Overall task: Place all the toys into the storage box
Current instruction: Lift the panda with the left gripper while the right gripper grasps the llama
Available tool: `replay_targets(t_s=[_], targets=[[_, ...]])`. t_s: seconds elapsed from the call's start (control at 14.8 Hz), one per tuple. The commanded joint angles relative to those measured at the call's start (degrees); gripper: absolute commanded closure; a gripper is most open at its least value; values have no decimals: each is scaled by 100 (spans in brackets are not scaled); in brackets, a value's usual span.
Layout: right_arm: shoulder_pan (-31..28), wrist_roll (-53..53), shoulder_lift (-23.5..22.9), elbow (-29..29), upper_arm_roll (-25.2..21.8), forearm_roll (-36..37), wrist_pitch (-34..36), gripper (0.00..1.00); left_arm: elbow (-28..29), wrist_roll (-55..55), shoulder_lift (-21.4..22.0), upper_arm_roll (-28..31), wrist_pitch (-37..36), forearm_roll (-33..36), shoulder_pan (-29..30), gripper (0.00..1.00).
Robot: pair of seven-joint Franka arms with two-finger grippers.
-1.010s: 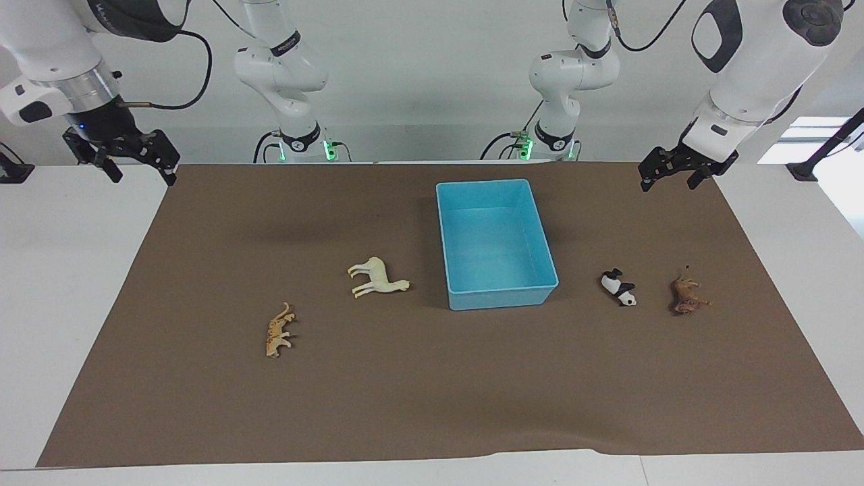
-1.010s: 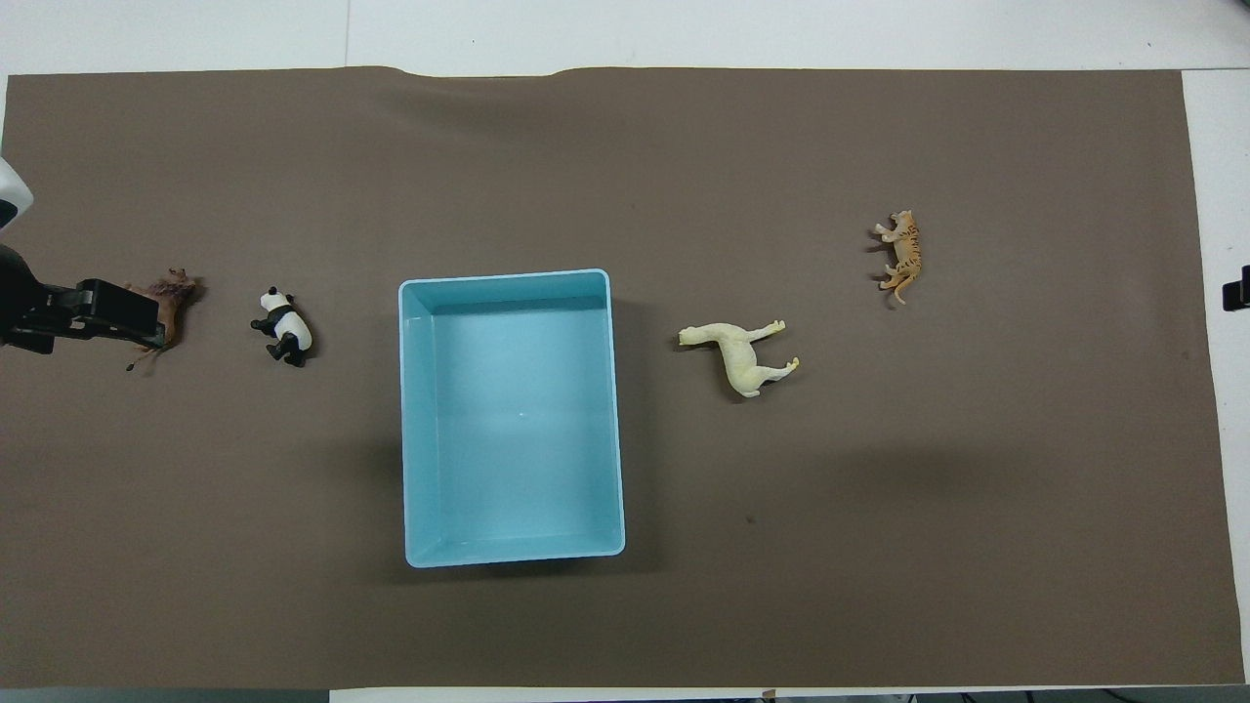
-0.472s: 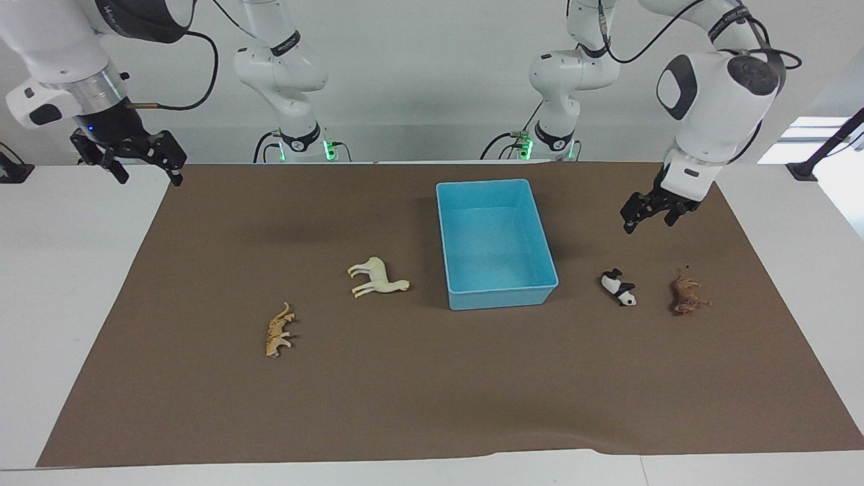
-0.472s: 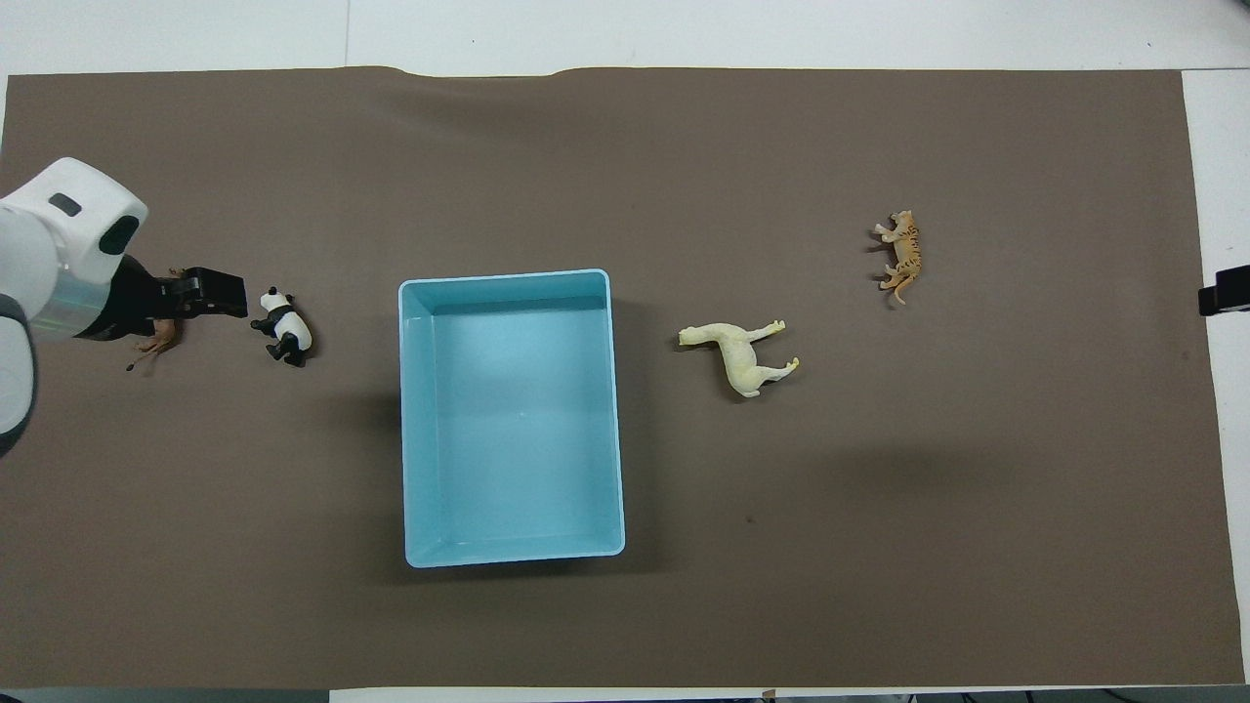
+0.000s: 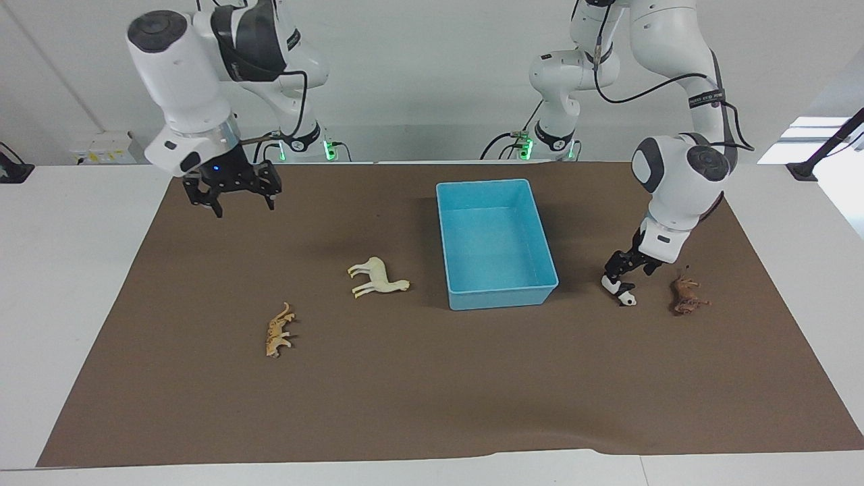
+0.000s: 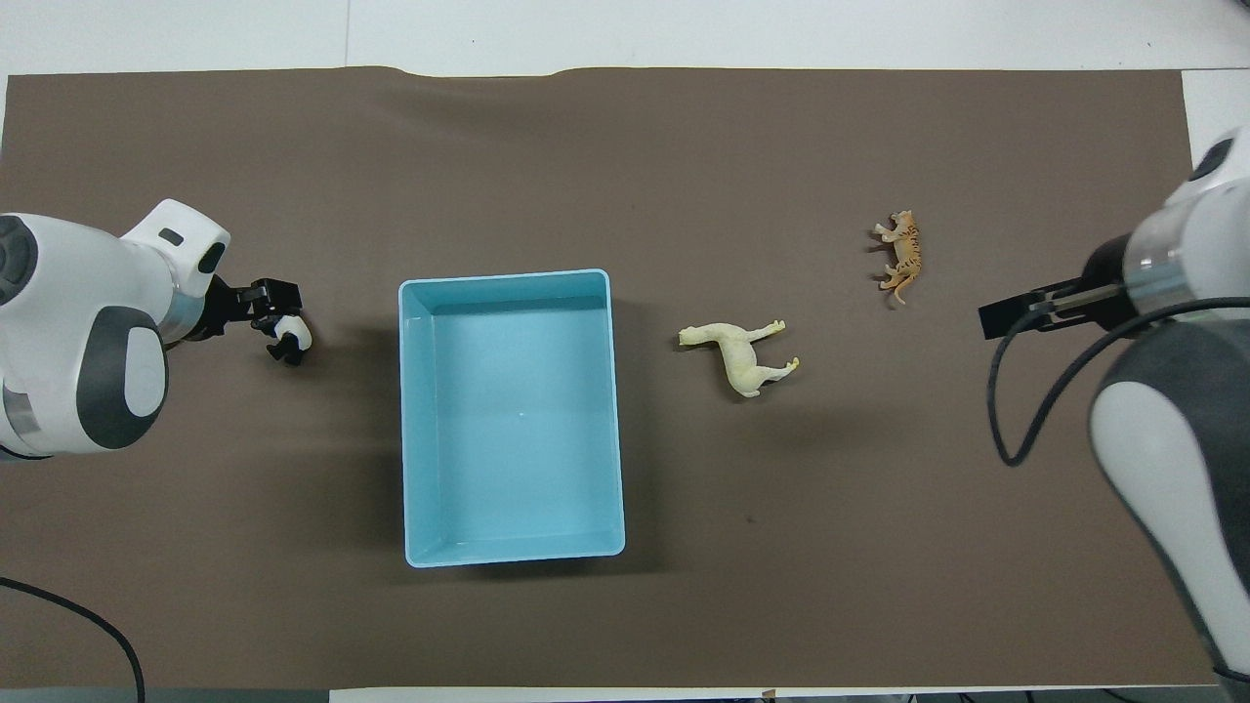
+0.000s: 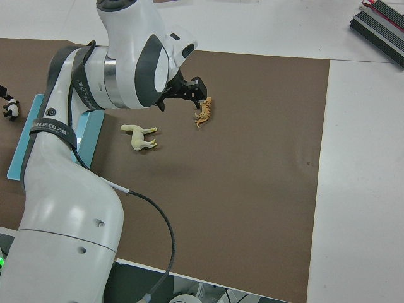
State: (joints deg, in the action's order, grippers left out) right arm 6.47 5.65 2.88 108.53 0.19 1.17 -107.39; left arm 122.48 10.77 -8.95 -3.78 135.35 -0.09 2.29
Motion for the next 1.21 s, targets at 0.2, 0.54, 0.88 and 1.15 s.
replay_targets(t_s=[0.2,0.54,0.88,1.15], targets=[[724,32,-859,642,-28,-99,-1950,0,610,57,263,0,308,-26,8,0],[1312,-370,-1167,626,-28,-108,-2251,0,540,637,-106,-9,748,-26,-97,0],[1602,-1188,-1457,652,-28,-108,-2656,0,522,646,-116,0,730,-26,-71,0],[1883,-1628,-1983,652,-36,-81,-3077,0,443,899,-133,-9,669,-26,-89,100]])
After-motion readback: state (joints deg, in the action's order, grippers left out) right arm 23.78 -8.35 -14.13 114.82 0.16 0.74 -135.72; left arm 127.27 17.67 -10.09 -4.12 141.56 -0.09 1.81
